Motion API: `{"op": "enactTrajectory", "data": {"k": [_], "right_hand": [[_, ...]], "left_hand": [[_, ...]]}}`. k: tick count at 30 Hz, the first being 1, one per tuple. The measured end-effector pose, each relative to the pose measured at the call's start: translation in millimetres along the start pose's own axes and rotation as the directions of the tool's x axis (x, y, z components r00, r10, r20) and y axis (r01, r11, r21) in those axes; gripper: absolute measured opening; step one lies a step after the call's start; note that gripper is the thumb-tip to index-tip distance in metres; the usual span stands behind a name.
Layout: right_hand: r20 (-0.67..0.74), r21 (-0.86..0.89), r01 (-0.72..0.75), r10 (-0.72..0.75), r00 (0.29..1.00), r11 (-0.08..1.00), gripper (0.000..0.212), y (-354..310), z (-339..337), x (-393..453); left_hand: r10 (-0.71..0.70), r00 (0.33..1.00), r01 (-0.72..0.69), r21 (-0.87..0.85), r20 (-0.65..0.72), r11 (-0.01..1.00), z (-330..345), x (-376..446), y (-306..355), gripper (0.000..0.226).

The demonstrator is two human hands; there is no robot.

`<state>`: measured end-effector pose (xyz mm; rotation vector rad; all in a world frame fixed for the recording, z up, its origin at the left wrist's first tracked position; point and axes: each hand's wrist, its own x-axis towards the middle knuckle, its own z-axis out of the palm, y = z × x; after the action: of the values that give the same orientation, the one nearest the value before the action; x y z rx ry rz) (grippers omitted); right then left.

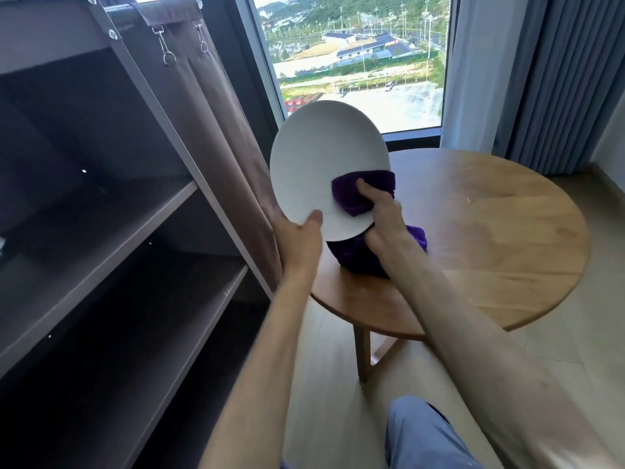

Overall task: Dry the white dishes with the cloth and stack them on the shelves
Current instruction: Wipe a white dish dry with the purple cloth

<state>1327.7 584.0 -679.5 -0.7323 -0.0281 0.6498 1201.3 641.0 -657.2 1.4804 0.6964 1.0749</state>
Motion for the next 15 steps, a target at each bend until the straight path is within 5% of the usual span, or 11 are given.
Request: {"op": "enactTrajectory", "data": {"k": [4, 9, 13, 15], "right_hand": [[0.039, -0.045, 0.027, -0.026, 0.999, 0.999, 0.046, -10, -10, 6], [-0.04, 0.137, -0.059, 0.065, 0.997, 0.989, 0.047, 23, 16, -3], [-0.019, 0.115, -0.08, 0.083, 0.996, 0.99, 0.041, 32, 8, -8], [-0.012, 0.041, -0.031, 0.032, 0.999, 0.999, 0.039, 19, -6, -5]], "left_hand": [[0.038, 0.954, -0.112, 0.237, 0.297, 0.965, -35, 29, 23, 0.046], [0.032, 0.996, -0.034, -0.028, -0.085, 0.999, 0, -6, 7, 0.049], [-0.016, 0.998, 0.016, 0.011, -0.057, 1.0, -2, -18, -7, 0.055], [-0.011, 0.995, -0.004, 0.156, 0.094, 0.988, -28, 5, 3, 0.048]]}}
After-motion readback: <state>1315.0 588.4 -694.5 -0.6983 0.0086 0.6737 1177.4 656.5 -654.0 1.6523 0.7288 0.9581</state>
